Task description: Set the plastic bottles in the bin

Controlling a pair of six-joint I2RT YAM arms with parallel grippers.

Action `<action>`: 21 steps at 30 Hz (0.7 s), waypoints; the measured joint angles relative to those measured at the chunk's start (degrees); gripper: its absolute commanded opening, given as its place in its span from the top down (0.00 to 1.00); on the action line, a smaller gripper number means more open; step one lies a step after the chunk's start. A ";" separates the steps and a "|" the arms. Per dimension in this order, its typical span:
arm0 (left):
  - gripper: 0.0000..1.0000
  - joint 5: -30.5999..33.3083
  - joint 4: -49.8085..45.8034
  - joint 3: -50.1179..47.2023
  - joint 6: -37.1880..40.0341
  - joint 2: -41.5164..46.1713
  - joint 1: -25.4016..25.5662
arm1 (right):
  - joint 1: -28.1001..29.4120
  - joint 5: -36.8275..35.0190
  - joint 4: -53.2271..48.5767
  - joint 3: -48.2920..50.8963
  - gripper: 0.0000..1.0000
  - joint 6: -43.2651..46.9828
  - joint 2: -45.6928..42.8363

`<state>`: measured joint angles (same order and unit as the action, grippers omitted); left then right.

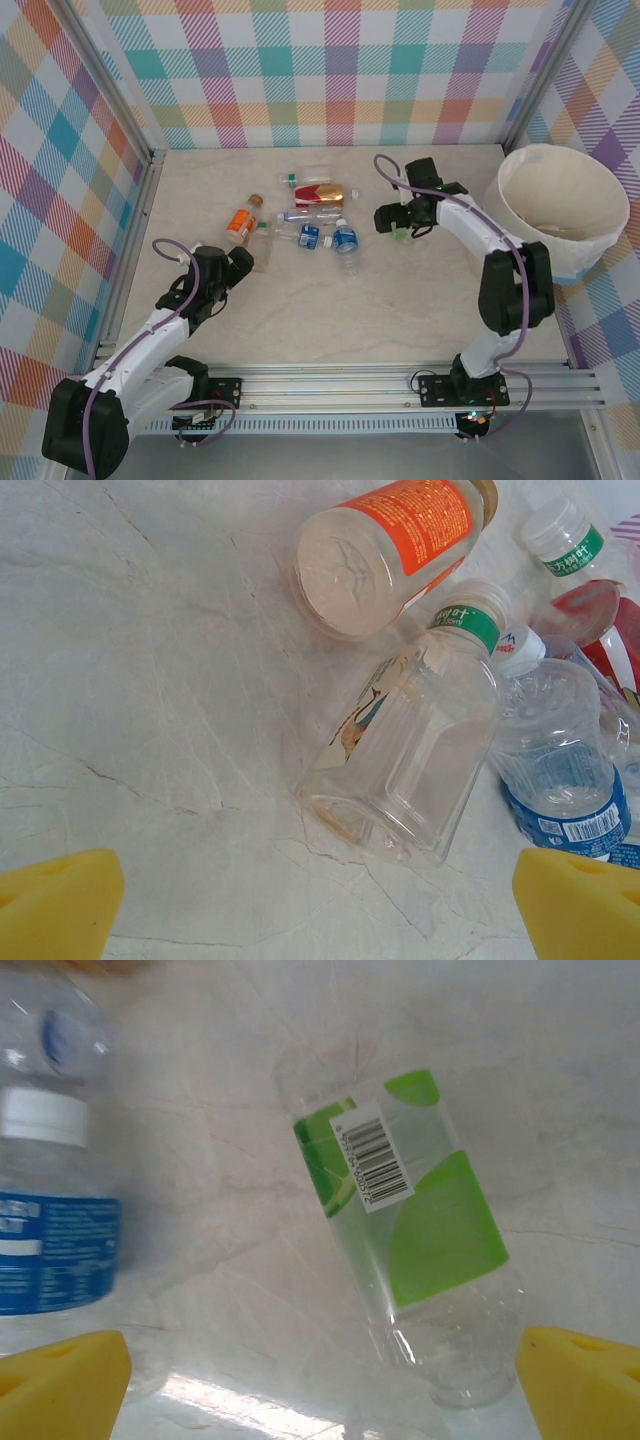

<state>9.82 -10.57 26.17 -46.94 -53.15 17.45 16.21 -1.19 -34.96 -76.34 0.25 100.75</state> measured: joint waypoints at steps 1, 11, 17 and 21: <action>0.00 0.00 -0.04 0.00 0.00 0.02 0.00 | 0.00 -0.50 -0.28 -1.31 0.00 0.81 2.78; 0.00 -0.37 -1.73 0.02 0.00 1.20 0.00 | -0.46 -3.96 -0.70 -8.94 0.00 5.73 14.75; 0.00 -0.37 -1.79 0.02 -0.02 1.20 -0.02 | -0.46 -3.28 -0.83 -8.85 0.09 6.75 16.92; 0.00 -0.39 -1.77 0.02 -0.04 1.20 -0.02 | -0.46 -3.10 0.00 -8.37 0.25 6.67 16.90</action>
<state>9.43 -12.34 26.20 -46.98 -51.94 17.43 15.75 -4.29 -34.96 -84.71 6.92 117.64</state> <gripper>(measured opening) 0.999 0.817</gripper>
